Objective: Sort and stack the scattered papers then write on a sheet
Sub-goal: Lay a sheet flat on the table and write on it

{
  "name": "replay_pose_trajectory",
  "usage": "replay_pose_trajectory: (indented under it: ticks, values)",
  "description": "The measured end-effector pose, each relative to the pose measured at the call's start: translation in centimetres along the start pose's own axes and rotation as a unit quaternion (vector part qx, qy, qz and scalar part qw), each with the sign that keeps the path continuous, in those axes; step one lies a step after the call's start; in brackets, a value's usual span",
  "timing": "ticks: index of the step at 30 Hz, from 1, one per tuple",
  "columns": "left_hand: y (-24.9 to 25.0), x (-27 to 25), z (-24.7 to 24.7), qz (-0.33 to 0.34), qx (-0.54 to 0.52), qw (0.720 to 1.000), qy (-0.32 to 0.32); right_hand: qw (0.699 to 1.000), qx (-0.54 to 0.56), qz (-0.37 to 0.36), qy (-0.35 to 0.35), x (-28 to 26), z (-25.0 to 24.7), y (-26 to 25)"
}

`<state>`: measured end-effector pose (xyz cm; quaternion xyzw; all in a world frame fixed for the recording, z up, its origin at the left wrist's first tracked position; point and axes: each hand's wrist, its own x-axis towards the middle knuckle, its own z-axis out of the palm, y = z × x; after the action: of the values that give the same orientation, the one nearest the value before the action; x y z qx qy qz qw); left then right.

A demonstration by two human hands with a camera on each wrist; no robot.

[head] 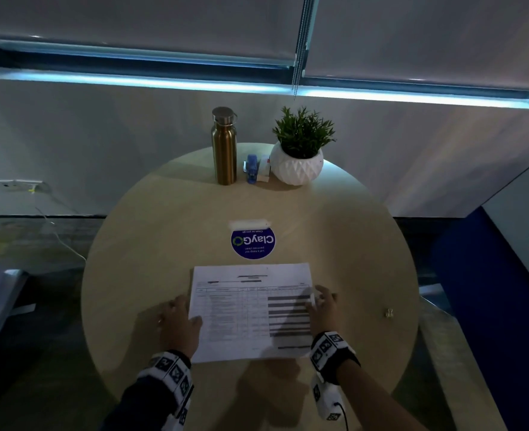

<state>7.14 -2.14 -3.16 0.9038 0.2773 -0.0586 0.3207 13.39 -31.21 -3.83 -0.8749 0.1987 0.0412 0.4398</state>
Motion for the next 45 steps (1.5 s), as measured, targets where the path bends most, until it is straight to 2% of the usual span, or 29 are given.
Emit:
replay_pose_trajectory:
  ticks: [2,4,7,9,13,19,24,28,30,31,33,35,36,38,40,43,45]
  values:
    - [0.6,-0.9,0.1,0.102,0.013,0.995,0.000,0.999,-0.011,-0.030,0.015,-0.1,-0.6,0.6]
    - [1.2,-2.0,0.4,0.185,0.050,0.980,-0.057,0.998,-0.021,-0.033,0.057,-0.1,-2.2,0.8]
    - [1.3,-3.2,1.4,0.215,0.076,0.961,-0.156,0.985,-0.091,0.028,0.144,-0.1,-6.9,1.4]
    - [1.9,-3.7,3.7,0.231,0.095,0.948,-0.197,0.960,-0.160,0.102,0.208,0.2,-11.6,4.1]
    - [0.8,-3.8,3.5,0.225,0.125,0.951,-0.172,0.973,-0.073,0.145,0.163,2.9,-13.7,6.8]
    - [0.3,-3.2,2.4,0.229,0.132,0.954,-0.143,0.986,-0.131,0.067,0.083,5.3,-13.6,7.6]
    - [0.2,-3.1,2.7,0.226,0.140,0.952,-0.152,0.984,-0.133,0.092,0.070,6.9,-13.7,9.1]
    - [0.8,-3.2,2.2,0.210,0.140,0.952,-0.174,0.985,-0.120,0.094,0.076,6.2,-13.9,8.1]
    - [1.8,-2.8,1.7,0.200,0.148,0.951,-0.182,0.992,-0.083,0.058,0.080,4.7,-13.1,6.6]
    - [2.4,-2.4,1.5,0.193,0.150,0.953,-0.180,0.996,-0.058,0.020,0.060,3.7,-12.3,5.5]
    - [3.9,-1.1,1.3,0.183,0.133,0.959,-0.171,0.996,-0.017,-0.083,-0.029,0.7,-9.9,3.0]
    - [5.3,0.6,1.2,0.201,0.115,0.962,-0.143,0.966,-0.020,-0.196,-0.165,-3.0,-7.4,0.4]
    - [6.0,1.5,1.1,0.210,0.116,0.962,-0.134,0.938,-0.043,-0.249,-0.238,-4.8,-6.0,-0.6]
    - [7.6,3.2,1.0,0.223,0.143,0.956,-0.126,0.861,-0.117,-0.325,-0.373,-7.8,-3.3,-1.6]
    - [9.0,4.8,1.0,0.232,0.170,0.948,-0.134,0.795,-0.163,-0.341,-0.474,-10.1,-0.8,-2.0]
    - [10.3,6.5,1.3,0.257,0.211,0.931,-0.152,0.740,-0.207,-0.342,-0.541,-12.2,2.0,-2.7]
    - [10.7,7.1,1.6,0.268,0.236,0.918,-0.172,0.734,-0.222,-0.344,-0.541,-12.6,3.2,-3.1]
